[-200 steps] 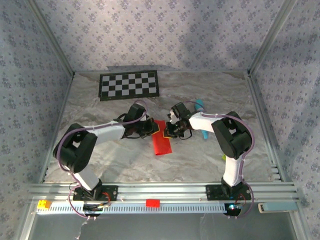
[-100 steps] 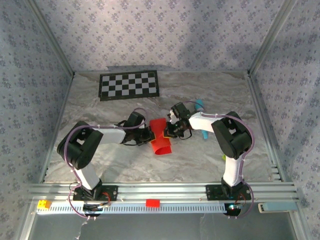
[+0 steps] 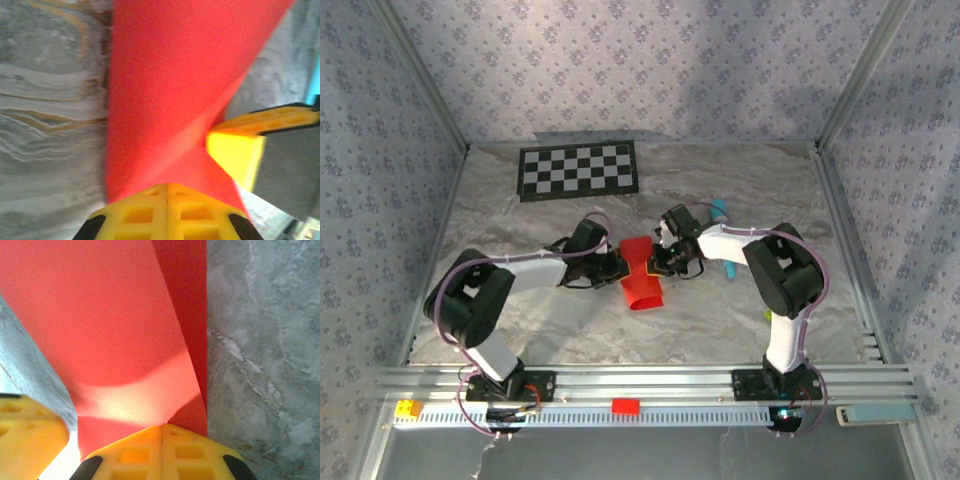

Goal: Fold a paper plane with a square sheet of paper (pick it up from the middle)
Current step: First fold the square sheet of paper in half at the center of the table.

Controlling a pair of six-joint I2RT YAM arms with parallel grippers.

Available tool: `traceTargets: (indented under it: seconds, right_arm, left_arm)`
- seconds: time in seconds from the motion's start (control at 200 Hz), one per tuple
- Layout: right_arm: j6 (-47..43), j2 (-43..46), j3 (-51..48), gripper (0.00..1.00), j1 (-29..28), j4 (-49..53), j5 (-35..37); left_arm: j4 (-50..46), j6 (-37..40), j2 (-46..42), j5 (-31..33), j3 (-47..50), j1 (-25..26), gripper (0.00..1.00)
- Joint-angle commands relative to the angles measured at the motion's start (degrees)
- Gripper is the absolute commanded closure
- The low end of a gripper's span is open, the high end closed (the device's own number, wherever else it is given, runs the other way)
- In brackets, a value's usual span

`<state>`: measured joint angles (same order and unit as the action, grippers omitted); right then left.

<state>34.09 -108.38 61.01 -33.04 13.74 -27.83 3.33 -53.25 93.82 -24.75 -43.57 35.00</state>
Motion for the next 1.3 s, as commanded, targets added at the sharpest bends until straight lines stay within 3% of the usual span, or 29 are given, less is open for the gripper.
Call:
traceTargets:
  seconds: [0.0, 0.445, 0.89, 1.294]
  right_arm:
    - [0.8, -3.2, -1.6, 1.0, -0.1, 6.4, 7.5]
    - [0.8, -3.4, -2.3, 1.0, -0.2, 6.3, 7.8]
    - [1.0, -2.8, -2.6, 1.0, -0.2, 6.4, 8.1]
    - [0.9, -3.1, -2.8, 1.0, -0.2, 6.1, 8.0]
  left_arm:
    - [3.0, -2.8, -0.5, -5.7, -1.0, 0.6, 1.0]
    - [-3.1, 2.0, 2.7, -0.8, 5.0, 0.9, 1.0]
    - [-3.3, -0.7, -5.1, -1.4, 0.6, 1.3, 0.99]
    - [-0.5, -1.1, 0.8, -1.8, 5.8, 3.7, 1.0]
